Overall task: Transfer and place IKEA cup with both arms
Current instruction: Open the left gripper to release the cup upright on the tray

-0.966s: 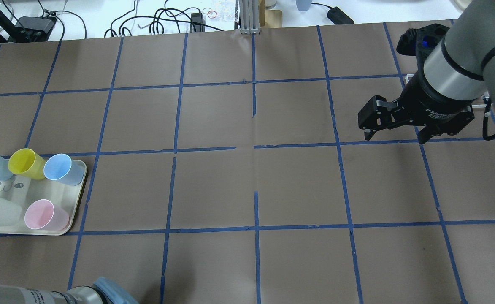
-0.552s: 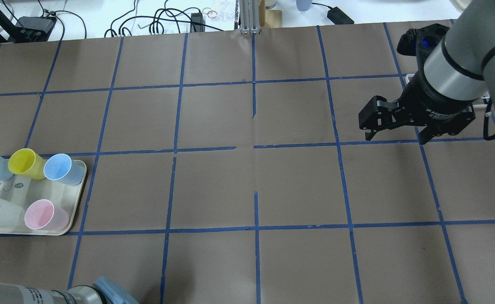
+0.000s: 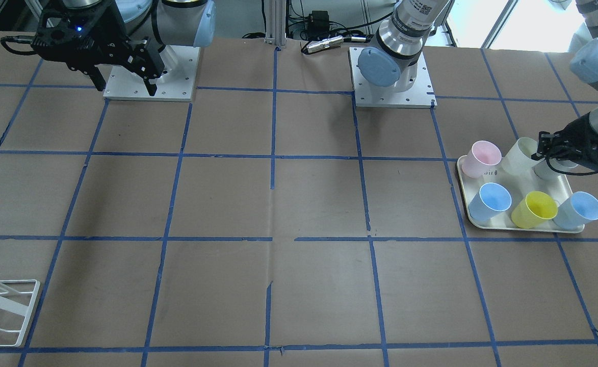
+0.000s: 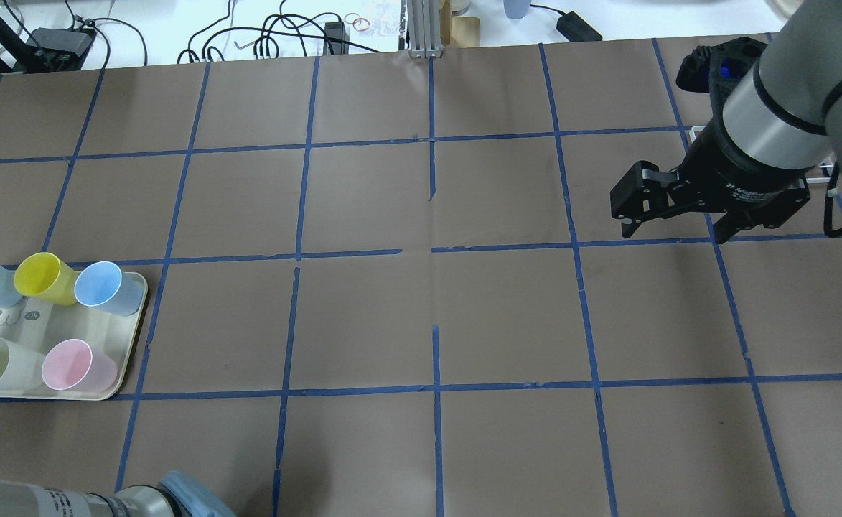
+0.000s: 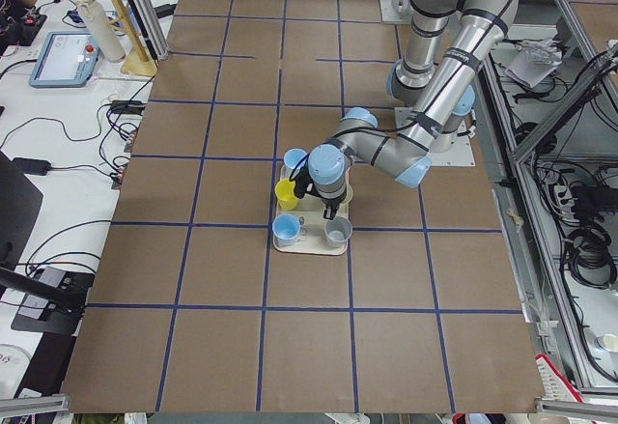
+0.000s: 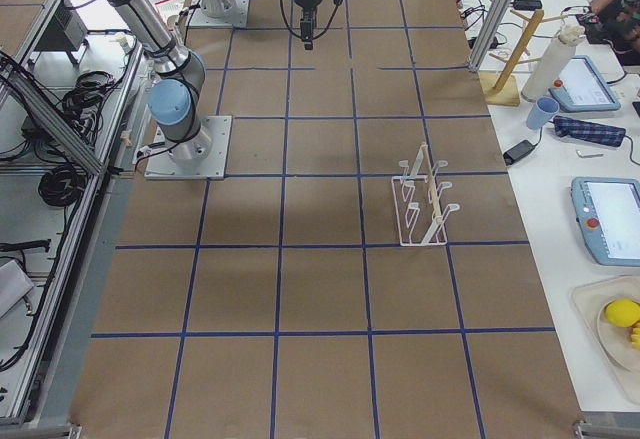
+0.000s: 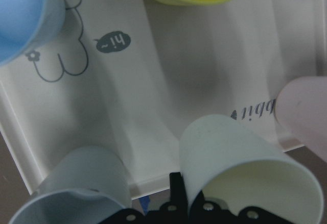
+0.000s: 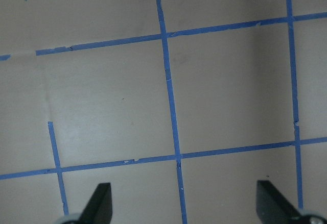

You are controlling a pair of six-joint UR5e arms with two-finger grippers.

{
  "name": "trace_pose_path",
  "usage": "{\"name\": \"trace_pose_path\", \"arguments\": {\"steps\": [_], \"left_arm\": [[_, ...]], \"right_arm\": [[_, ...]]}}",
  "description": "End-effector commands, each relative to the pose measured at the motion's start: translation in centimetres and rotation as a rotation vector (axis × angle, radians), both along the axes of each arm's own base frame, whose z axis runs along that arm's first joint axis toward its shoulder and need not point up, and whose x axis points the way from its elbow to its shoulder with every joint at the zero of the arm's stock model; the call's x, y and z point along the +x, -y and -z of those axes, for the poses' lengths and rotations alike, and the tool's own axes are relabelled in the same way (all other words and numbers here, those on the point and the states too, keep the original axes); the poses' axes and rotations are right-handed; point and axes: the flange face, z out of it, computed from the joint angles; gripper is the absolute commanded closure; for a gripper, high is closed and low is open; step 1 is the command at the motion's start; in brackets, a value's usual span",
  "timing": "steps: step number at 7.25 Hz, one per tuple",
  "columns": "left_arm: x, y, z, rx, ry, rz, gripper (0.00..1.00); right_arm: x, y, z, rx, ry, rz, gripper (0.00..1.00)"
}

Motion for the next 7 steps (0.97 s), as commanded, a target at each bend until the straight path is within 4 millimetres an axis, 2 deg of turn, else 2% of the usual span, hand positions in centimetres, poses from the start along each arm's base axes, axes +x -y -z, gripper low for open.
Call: {"name": "trace_pose_path", "arguments": {"steps": [1,3,4,5,7], "left_arm": [[0.2,0.1,0.2,-0.004,0.007,0.001,1.0],[0.2,0.1,0.4,-0.005,0.009,0.001,1.0],[0.3,0.2,0.8,0.001,0.003,0.003,1.0],[0.4,-0.1,0.9,0.027,0.017,0.011,0.82],[0.4,-0.1,1.1,0.04,0.021,0.017,0.37]], "right_arm": [[0.0,0.0,0.5,0.014,-0.001,0.002,0.0],[0.0,0.0,1.5,0.063,0.001,0.006,0.0],[0.0,0.0,1.2,0.057,0.001,0.003,0.0],[0.0,-0.1,1.2,0.054,0.001,0.003,0.0],[0.1,-0.4,0.9,0.047,0.002,-0.003,0.0]]}}
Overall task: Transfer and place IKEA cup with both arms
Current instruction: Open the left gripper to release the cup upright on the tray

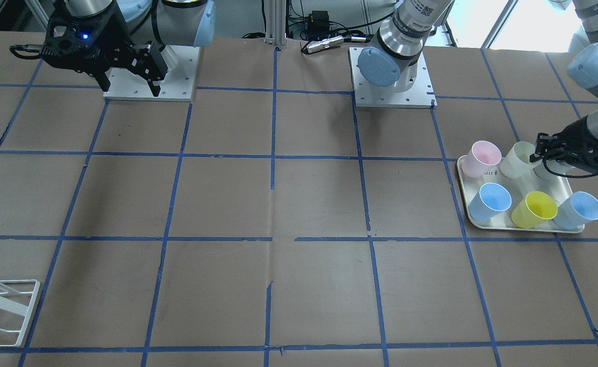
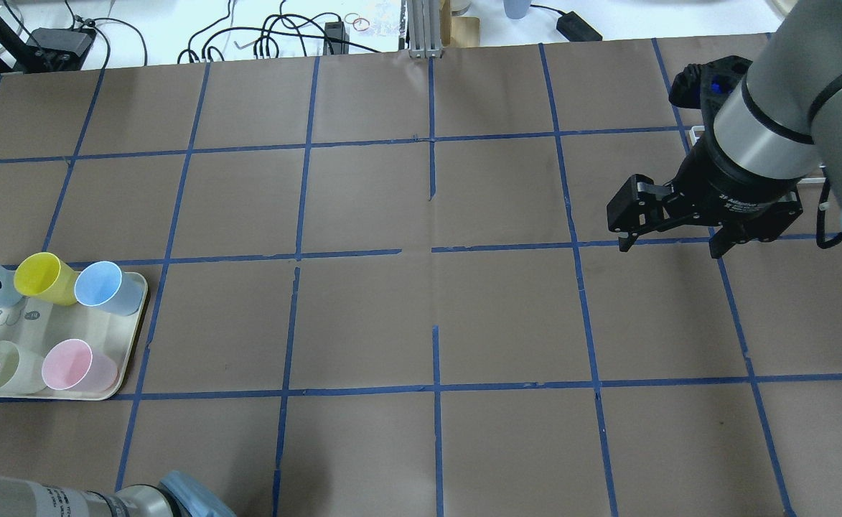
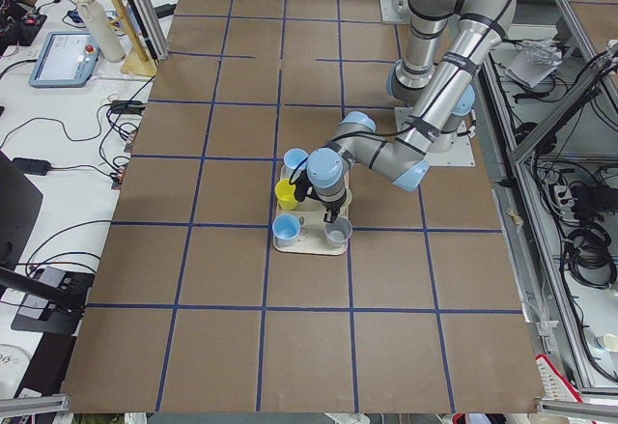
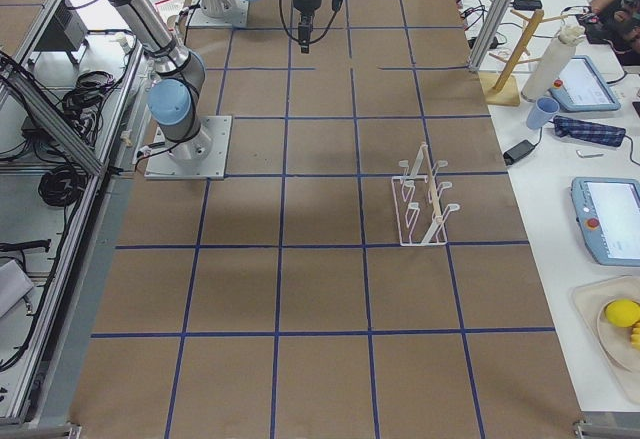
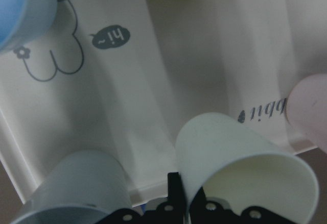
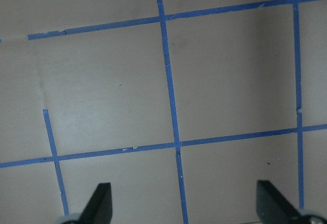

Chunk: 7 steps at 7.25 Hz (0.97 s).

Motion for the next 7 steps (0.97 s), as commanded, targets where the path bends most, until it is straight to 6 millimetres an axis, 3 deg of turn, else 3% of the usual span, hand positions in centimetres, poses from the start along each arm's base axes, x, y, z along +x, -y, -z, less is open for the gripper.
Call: {"name": "trace_pose_path", "arguments": {"steps": [1,2,5,6,7], "left_arm": [[0.3,0.1,-0.6,0.004,0.018,0.003,0.29],[-0.9,-0.2,-1.5,0.024,-0.013,-0.004,0.16],[-4.2,2.0,-5.9,0.019,0.001,0.02,0.13],[-5.2,2.3,-8.5,0.008,0.015,0.026,0.12],[-8.5,3.5,-11.9,0.003,0.046,-0.001,0.07]], "right_arm": [[0.1,-0.2,-0.3,-0.01,0.009,-0.003,0.0],[0.1,-0.3,-0.3,-0.01,0.008,-0.002,0.0],[0.1,-0.3,-0.2,-0.005,0.003,-0.005,0.0],[0.1,-0.4,-0.2,-0.006,0.002,-0.005,0.0],[0.1,-0.3,-0.2,-0.005,0.003,-0.007,0.0]]}}
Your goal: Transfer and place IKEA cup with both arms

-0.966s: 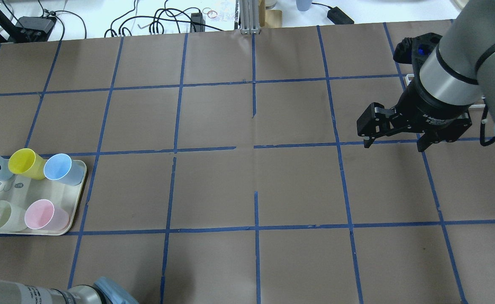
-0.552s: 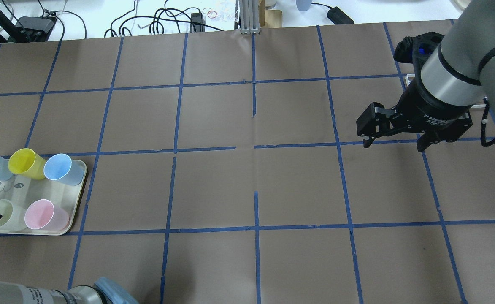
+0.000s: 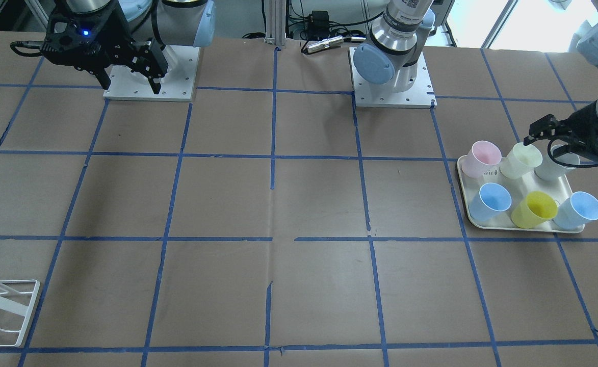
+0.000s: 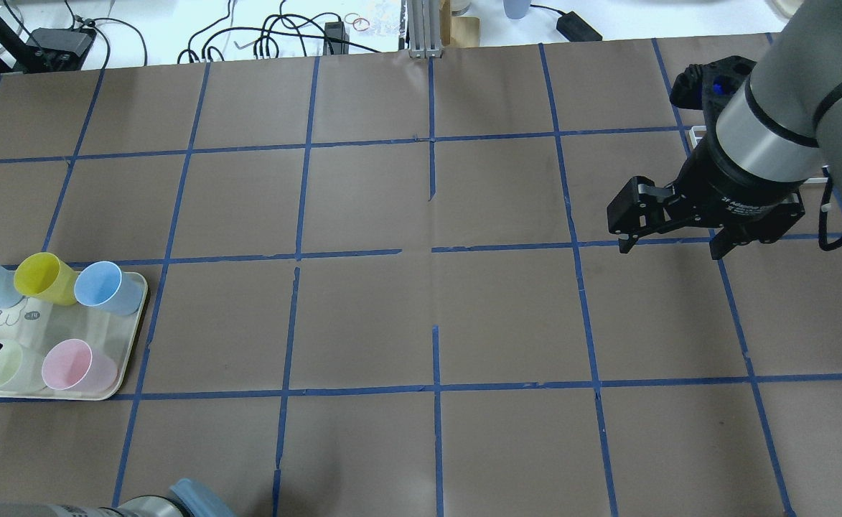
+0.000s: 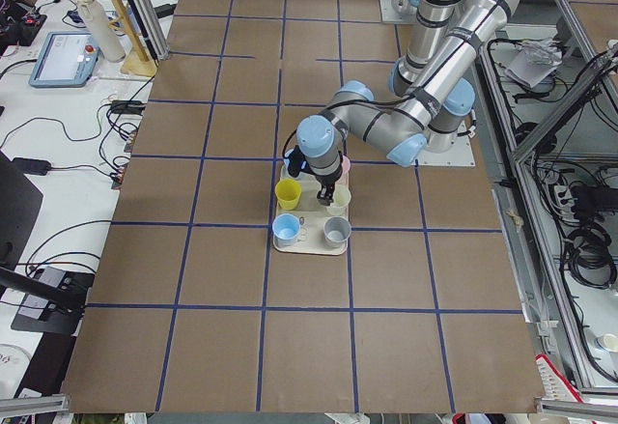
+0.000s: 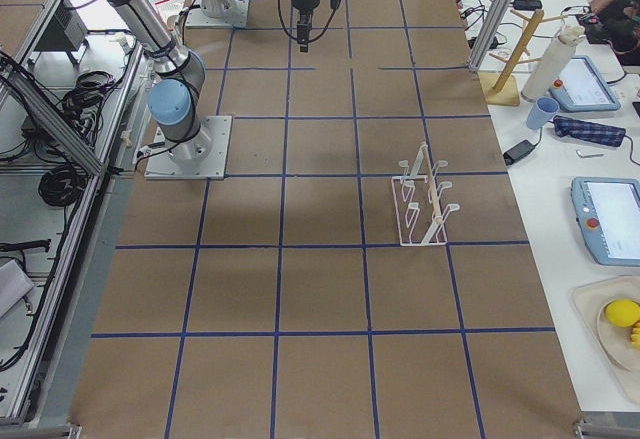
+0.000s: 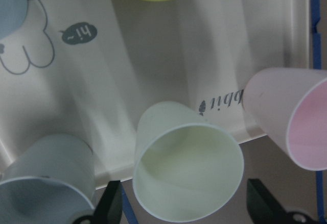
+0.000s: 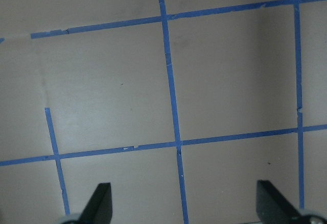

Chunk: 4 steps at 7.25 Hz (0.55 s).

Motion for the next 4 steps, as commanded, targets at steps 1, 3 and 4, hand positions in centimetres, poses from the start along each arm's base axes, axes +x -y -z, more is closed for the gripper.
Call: {"name": "trace_pose_path", "arguments": {"steps": [1,3,4], "left_arm": [[-8.4,2.4,-6.5,-0.032,0.08,-0.036,0.03],[-20.9,3.7,-11.4,-0.132,0.141,-0.018,0.0],[-26.5,3.2,-12.9,-0.162,0.168,-0.086,0.0]], "right_arm": [[0.0,0.0,0.0,0.001,-0.001,-0.001,0.0],[0.0,0.0,0.0,0.001,-0.002,-0.003,0.0],[0.0,0.0,0.0,-0.001,-0.002,-0.003,0.0]]}}
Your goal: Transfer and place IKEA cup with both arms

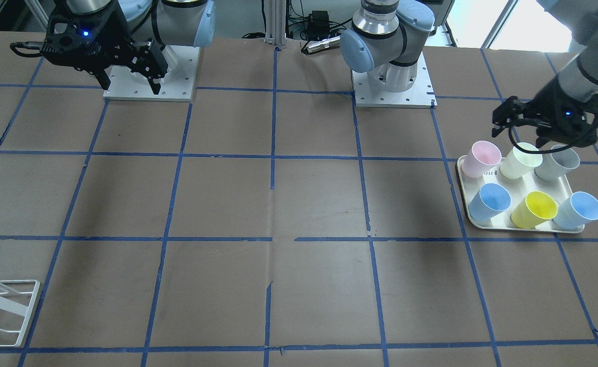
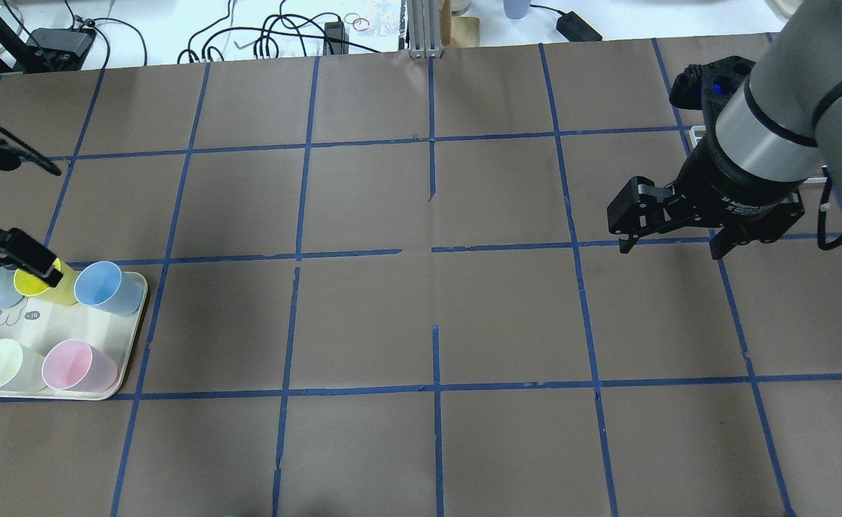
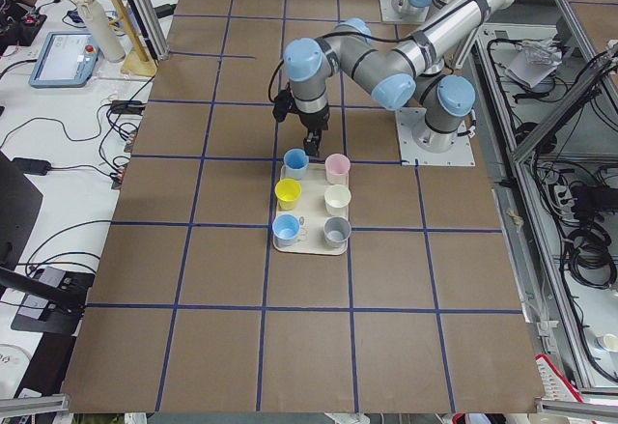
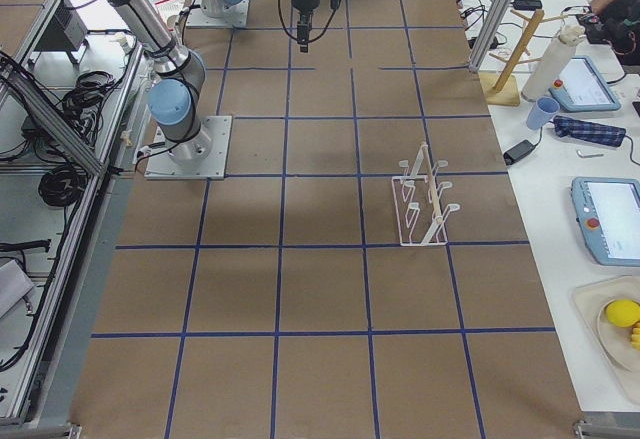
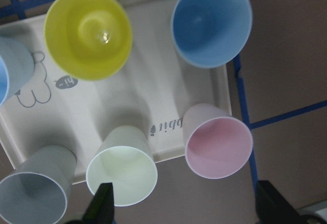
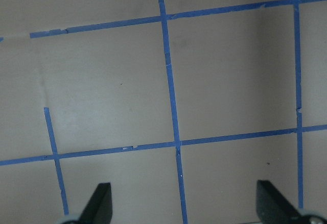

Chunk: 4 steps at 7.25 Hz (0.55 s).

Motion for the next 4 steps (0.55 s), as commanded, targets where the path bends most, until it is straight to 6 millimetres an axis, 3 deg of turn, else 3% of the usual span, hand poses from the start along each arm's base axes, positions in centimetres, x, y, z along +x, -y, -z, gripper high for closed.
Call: {"name": "trace_pose_path", "arguments": {"steps": [1,2,3,4], "left_arm": [[-12.3,-1.4,-3.3,-0.067,0.027,-0.085,0.0],[-16.2,-2.0,-4.2,-0.095,0.028,-0.177,0.0],[-19.0,-1.2,-6.1,-0.134,0.017,-0.258,0.0],[-20.3,-0.5,-8.9,-0.138,0.016,-0.284,0.0]], "right_arm": [[0.0,0.0,-0.1,-0.001,0.0,0.001,0.0],[0.0,0.0,-0.1,-0.001,0.0,0.0,0.0],[0.0,0.1,0.0,0.0,0.0,0.0,0.0],[0.0,0.0,-0.1,-0.001,0.0,0.001,0.0]]}}
